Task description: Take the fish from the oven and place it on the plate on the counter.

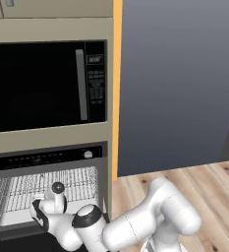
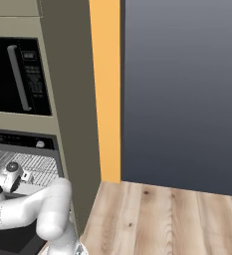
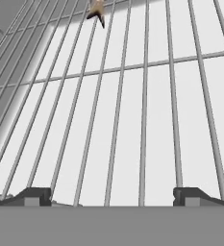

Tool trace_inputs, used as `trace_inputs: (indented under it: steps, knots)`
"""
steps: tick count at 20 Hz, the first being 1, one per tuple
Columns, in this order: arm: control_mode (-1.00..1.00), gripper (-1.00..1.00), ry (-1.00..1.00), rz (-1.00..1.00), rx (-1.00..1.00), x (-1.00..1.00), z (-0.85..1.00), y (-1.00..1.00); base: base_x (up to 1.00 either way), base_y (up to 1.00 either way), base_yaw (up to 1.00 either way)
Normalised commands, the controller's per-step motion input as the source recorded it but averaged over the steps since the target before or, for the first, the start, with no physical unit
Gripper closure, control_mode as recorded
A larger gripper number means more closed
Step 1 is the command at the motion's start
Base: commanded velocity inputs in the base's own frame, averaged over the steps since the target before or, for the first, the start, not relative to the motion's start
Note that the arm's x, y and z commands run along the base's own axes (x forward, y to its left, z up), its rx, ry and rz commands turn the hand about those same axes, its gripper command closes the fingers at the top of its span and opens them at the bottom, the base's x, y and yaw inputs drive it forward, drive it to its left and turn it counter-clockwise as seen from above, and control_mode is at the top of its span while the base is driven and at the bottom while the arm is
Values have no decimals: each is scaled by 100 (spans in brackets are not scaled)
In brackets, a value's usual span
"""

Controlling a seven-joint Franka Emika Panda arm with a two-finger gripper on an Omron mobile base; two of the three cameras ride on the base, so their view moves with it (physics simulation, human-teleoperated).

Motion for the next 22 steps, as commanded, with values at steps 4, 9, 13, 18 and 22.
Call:
trace_inputs:
  steps: [4, 9, 13, 18, 22]
  knots:
    - [-100, -100, 0, 0, -1, -29, -100, 0, 0, 0, 0]
    - [-100, -100, 0, 0, -10, -44, -100, 0, 0, 0, 0]
    - [-100, -100, 1, 0, -11, -68, -98, 0, 0, 0, 0]
    - [-100, -100, 3, 0, -6, -91, -82, 0, 0, 0, 0]
    - [-100, -100, 10, 0, -1, -100, -71, 0, 0, 0, 0]
